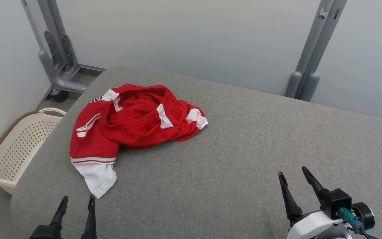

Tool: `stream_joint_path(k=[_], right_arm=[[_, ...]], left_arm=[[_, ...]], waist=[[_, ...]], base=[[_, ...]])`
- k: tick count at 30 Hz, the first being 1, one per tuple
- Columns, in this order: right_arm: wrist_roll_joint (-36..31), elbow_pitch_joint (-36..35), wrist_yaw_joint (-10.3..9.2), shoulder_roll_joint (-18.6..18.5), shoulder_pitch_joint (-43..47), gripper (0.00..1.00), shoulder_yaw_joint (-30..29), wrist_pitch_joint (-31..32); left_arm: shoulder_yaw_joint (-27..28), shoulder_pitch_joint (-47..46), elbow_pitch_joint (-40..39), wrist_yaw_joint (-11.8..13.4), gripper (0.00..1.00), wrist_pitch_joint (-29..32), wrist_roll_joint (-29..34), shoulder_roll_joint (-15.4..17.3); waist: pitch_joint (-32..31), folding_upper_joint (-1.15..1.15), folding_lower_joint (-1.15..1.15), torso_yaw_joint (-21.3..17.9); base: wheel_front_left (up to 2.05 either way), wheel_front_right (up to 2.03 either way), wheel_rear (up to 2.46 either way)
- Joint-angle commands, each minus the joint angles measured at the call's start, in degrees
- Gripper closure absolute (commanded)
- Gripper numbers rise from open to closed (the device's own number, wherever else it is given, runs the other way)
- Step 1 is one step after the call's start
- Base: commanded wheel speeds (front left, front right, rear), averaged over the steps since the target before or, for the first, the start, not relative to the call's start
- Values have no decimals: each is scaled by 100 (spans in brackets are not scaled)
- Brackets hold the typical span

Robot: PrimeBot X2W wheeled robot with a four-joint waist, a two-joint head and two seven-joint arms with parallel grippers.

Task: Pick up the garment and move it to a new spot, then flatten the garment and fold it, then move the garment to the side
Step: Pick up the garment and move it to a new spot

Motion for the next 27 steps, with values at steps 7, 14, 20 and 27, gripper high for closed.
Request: stream_joint_path(k=[7,14,20,27], right_arm=[[-72,-116,2,-57,-42,0,17,-18],[-147,-319,2,-168,-278,0,64,-18],[-185,-421,2,-271,-621,0,140,-18],[-194,-455,2,-305,-944,0,281,-18]], left_arm=[[-148,-454,191,-12,0,3,-284,44],[-159,-1642,813,138,0,1142,-401,295],[22,-2884,1759,162,0,2074,-734,452],[45,-3885,2855,256,0,2927,-842,655]], waist=[[241,68,0,-195],[836,68,0,-358],[1512,68,0,-477],[2066,68,0,-665]], base=[[0,0,0],[0,0,0],[0,0,0],[0,0,0]])
